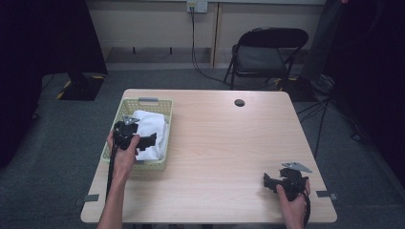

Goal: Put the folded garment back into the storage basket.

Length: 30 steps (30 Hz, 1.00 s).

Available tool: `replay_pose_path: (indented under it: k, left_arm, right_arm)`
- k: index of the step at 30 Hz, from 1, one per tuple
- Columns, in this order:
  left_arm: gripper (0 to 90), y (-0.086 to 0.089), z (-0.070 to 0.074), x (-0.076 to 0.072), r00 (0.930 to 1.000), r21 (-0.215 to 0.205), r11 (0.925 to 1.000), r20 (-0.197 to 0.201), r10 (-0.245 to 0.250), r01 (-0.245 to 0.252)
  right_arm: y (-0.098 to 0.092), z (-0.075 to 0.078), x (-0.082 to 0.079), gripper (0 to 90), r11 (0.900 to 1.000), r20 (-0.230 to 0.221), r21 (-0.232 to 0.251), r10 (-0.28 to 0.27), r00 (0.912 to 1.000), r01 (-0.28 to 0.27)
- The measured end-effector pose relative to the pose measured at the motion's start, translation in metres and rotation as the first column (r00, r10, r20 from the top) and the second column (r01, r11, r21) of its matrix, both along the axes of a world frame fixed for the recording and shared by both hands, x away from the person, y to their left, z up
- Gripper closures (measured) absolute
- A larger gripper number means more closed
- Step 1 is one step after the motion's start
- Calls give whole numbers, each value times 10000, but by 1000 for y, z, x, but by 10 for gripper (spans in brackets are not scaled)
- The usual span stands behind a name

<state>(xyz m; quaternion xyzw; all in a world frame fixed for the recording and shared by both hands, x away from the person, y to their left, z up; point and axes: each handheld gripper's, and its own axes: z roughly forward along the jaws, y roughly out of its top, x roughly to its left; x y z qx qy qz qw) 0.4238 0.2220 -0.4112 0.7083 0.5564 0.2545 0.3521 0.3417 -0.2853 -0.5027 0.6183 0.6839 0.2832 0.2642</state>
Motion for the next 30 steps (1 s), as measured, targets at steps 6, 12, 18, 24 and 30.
replay_pose_path:
  k: [6, 12, 18, 24, 30]
  left_arm:
    - [57, 0, 2, -10, 9999, 149, 9999, 125, 79, -81]
    - [57, 4, 2, -20, 10000, -67, 10000, -39, 69, -69]
    - [54, 8, 0, -27, 9987, 45, 9998, -455, 219, -217]
    - [54, 9, 0, -33, 9986, 191, 9998, -534, 47, -36]
    - [54, 5, -4, -40, 9992, 49, 10000, -395, -66, 68]
  right_arm:
    - [0, 0, 0, 0, 10000, 0, 1, -1, 10000, 1]
    - [0, 0, 0, 0, 10000, -1, -1, 0, 10000, 0]
    - [0, 0, 0, 0, 10000, 0, 1, -1, 10000, 1]
    - [0, 0, 0, 0, 10000, 0, 0, -1, 10000, 1]
    - [0, 0, 0, 0, 10000, -1, 0, -1, 10000, 1]
